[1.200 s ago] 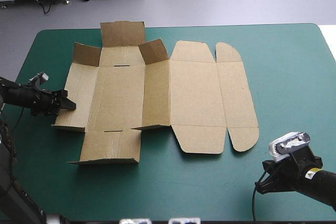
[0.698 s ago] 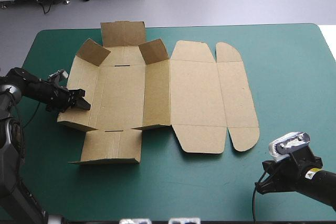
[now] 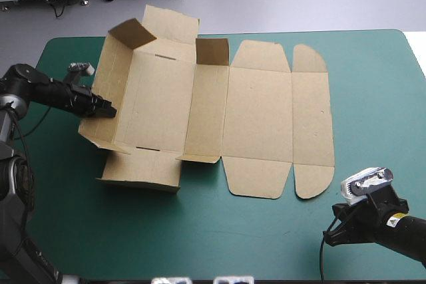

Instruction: Fold the box

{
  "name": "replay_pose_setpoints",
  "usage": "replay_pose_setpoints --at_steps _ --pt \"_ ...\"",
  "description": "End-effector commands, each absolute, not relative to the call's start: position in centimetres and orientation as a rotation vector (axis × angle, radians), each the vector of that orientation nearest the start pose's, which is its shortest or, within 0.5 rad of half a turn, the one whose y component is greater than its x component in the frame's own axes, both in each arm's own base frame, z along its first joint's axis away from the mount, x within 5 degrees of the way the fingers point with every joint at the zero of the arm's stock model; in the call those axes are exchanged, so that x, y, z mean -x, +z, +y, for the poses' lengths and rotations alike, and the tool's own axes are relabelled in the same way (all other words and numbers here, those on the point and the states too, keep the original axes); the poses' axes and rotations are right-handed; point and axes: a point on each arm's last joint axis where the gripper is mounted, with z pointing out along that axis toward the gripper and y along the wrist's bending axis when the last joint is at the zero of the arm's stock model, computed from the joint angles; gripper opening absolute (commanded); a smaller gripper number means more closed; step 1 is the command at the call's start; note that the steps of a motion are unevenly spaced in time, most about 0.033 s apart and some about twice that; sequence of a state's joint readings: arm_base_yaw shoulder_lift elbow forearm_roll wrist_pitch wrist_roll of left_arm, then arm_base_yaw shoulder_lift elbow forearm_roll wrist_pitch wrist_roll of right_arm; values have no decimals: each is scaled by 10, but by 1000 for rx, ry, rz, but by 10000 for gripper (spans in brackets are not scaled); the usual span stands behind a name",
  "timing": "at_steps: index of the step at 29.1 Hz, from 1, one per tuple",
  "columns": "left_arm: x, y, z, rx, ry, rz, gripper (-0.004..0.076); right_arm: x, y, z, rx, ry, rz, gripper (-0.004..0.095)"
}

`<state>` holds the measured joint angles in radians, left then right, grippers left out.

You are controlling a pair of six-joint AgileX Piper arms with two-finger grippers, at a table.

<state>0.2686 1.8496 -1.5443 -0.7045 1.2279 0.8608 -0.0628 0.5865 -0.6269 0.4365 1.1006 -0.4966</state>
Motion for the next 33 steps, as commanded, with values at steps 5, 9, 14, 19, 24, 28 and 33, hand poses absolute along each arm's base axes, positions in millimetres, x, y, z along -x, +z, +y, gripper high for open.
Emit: replay_pose_setpoints --at_steps 5,9,14,19,24,28,33 --pt "-344 433 -2 -919 -357 2103 -10 -88 315 35 423 400 2291 -18" --pt "-326 489 -38 -975 -99 2019 -10 -90 339 39 483 406 2148 -18" --pt "-306 514 -88 -1143 -47 1859 -10 -90 368 40 470 370 2006 -17" --pt "-287 513 -137 -1361 -15 1731 -10 -89 392 37 438 314 1894 -18" --pt "-279 511 -155 -1420 220 1735 -10 -89 408 35 417 260 1801 -18" --pt "-277 514 -152 -1387 376 1754 -10 -87 423 33 399 222 1724 -18" --pt "-275 521 -151 -1340 378 1724 -10 -86 437 30 358 184 1639 -18"
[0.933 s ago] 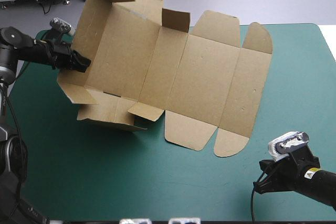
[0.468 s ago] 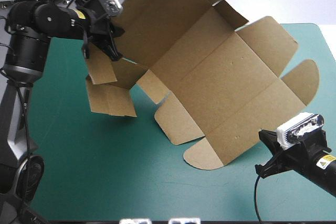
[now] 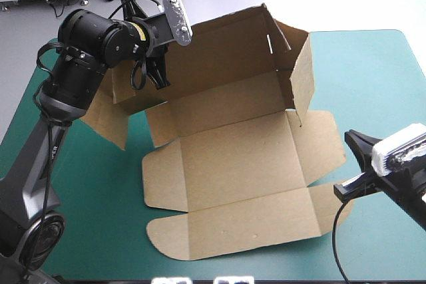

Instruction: Fold the box

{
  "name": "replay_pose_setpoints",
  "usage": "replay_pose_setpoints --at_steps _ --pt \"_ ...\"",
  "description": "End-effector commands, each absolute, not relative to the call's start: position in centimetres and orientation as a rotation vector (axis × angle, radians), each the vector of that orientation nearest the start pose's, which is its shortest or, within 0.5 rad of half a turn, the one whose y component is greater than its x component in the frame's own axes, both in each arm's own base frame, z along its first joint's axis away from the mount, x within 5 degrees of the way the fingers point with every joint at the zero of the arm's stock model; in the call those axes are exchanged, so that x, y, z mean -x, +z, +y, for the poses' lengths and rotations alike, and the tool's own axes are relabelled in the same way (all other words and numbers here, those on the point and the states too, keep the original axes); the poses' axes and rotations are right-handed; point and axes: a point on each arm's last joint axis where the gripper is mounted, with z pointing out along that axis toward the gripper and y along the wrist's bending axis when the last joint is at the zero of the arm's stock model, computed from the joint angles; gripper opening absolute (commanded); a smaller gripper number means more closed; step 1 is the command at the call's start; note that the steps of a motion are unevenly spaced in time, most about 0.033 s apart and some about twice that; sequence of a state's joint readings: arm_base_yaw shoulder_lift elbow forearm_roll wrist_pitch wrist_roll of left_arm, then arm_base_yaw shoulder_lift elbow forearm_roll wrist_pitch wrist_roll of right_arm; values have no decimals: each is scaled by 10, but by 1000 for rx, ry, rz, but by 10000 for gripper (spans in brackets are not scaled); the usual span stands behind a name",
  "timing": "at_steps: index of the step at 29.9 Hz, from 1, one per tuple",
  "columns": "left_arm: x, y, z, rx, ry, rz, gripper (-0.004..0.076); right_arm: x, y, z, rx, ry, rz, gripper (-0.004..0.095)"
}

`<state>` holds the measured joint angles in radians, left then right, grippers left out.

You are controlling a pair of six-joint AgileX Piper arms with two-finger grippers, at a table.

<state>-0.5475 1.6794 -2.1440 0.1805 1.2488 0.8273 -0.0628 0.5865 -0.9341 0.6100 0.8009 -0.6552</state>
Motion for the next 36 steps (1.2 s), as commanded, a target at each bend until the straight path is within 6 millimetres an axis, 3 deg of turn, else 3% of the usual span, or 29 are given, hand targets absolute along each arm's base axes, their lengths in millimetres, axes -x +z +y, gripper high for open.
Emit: replay_pose_setpoints --at_steps 1,10,16,21,30,36 --pt "-273 522 -150 -1334 377 1716 -10 -86 439 30 354 180 1630 -18" --pt "-275 503 -150 -1439 484 1729 -10 -91 447 30 324 208 1600 -18" --pt "-272 494 -179 -1483 485 1602 -10 -95 449 28 310 190 1585 -18" --pt "-263 485 -203 -1566 618 1483 -10 -98 451 26 287 174 1562 -18" --pt "-257 445 -225 -1629 705 1528 -10 -109 464 25 300 165 1569 -18" --pt "-261 411 -235 -1594 843 1481 -10 -139 458 25 314 196 1666 -18"
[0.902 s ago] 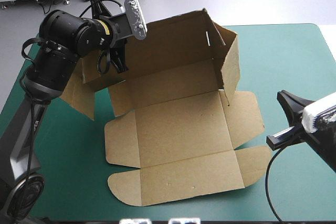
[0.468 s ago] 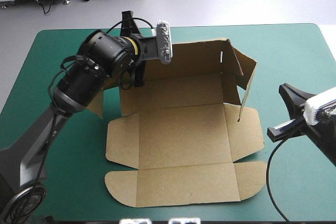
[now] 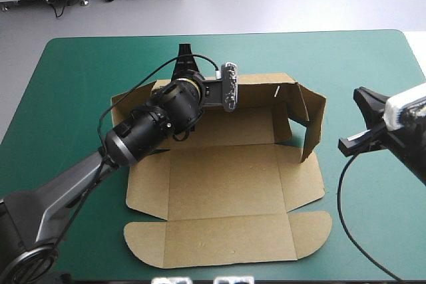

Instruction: Fold the box

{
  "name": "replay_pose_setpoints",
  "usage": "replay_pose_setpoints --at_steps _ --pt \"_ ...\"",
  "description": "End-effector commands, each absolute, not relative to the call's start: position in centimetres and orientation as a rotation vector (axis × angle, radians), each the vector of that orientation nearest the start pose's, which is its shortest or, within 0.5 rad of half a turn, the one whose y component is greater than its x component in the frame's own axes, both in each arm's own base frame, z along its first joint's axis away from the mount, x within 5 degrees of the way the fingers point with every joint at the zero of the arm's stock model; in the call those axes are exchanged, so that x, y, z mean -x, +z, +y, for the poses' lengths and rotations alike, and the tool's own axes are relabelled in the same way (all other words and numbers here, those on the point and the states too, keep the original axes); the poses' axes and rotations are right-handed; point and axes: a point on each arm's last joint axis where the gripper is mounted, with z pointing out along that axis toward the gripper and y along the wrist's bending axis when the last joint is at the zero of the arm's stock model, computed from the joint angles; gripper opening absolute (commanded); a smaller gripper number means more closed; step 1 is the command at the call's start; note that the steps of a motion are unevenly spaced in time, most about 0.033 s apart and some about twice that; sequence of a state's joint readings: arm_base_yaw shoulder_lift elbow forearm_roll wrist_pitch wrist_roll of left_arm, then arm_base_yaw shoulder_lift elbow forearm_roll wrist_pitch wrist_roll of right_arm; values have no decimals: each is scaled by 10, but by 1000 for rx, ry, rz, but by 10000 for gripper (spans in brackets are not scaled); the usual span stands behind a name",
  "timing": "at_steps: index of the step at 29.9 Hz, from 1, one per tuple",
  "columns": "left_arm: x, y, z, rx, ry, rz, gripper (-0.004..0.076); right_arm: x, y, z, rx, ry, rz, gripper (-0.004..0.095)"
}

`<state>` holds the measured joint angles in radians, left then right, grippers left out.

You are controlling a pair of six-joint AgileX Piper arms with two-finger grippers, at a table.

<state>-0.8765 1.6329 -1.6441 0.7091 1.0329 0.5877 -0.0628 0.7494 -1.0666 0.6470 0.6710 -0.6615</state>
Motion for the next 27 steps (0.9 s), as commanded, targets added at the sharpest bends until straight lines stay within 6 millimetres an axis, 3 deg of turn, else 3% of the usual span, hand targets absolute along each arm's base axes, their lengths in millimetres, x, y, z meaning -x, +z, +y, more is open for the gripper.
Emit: replay_pose_setpoints --at_steps 1,6,10,14,22,27 --pt "-262 403 -235 -1606 863 1470 -10 -145 455 25 315 202 1688 -18" --pt "-256 373 -234 -1701 860 1373 -10 -172 440 24 318 232 1785 -18" --pt "-250 360 -226 -1671 878 1302 -10 -191 429 23 311 251 1844 -18" --pt "-248 357 -216 -1597 941 1267 -10 -209 424 22 306 265 1880 -18" --pt "-247 357 -217 -1590 969 1185 -10 -250 439 24 365 321 1937 -18" --pt "-249 363 -216 -1498 995 1177 -9 -279 431 29 412 431 2026 -18"
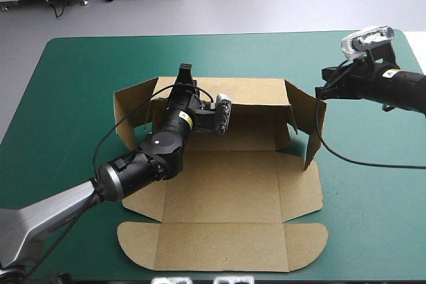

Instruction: Fold the box

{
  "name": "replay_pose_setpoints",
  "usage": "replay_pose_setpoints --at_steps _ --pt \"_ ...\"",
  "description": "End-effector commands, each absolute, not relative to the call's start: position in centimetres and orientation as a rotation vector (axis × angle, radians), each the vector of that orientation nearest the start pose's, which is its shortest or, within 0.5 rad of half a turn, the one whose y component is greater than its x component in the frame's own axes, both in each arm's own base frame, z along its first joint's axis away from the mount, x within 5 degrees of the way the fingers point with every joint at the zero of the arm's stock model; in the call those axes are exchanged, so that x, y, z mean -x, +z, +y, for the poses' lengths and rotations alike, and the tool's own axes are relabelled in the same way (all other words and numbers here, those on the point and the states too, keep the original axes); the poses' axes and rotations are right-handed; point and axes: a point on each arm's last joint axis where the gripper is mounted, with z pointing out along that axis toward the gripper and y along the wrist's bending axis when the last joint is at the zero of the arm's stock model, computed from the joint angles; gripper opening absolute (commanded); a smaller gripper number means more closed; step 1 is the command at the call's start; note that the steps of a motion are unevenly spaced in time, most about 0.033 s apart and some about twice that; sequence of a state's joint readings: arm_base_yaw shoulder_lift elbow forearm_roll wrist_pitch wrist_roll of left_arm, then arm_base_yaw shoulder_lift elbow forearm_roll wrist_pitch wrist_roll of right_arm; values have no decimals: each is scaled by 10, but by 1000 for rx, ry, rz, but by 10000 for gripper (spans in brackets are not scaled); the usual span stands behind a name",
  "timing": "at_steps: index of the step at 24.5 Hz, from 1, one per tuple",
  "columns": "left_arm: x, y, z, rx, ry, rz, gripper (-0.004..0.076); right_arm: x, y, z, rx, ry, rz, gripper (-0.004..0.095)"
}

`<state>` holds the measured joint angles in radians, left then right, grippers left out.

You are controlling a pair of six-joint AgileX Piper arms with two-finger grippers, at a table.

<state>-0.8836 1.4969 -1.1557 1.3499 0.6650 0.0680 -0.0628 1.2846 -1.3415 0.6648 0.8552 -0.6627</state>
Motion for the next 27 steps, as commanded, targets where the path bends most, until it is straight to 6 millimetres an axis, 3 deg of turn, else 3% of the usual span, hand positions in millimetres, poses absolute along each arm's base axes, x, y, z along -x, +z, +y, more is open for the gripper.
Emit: replay_pose_setpoints --at_steps 1,15,18,21,24,27 --pt "-249 363 -216 -1496 992 1180 -9 -286 427 30 421 449 2050 -18" --pt "-249 363 -213 -1489 1012 1206 -6 -325 375 32 479 593 2285 -18" --pt "-249 363 -213 -1489 1013 1207 -6 -323 365 37 559 690 2340 -18" --pt "-255 362 -206 -1475 1015 1244 -6 -315 372 49 692 870 2261 -18" --pt "-257 360 -203 -1466 1002 1282 -6 -314 364 55 777 802 2266 -18" --pt "-257 360 -205 -1479 991 1267 -6 -316 344 60 834 751 2229 -18"
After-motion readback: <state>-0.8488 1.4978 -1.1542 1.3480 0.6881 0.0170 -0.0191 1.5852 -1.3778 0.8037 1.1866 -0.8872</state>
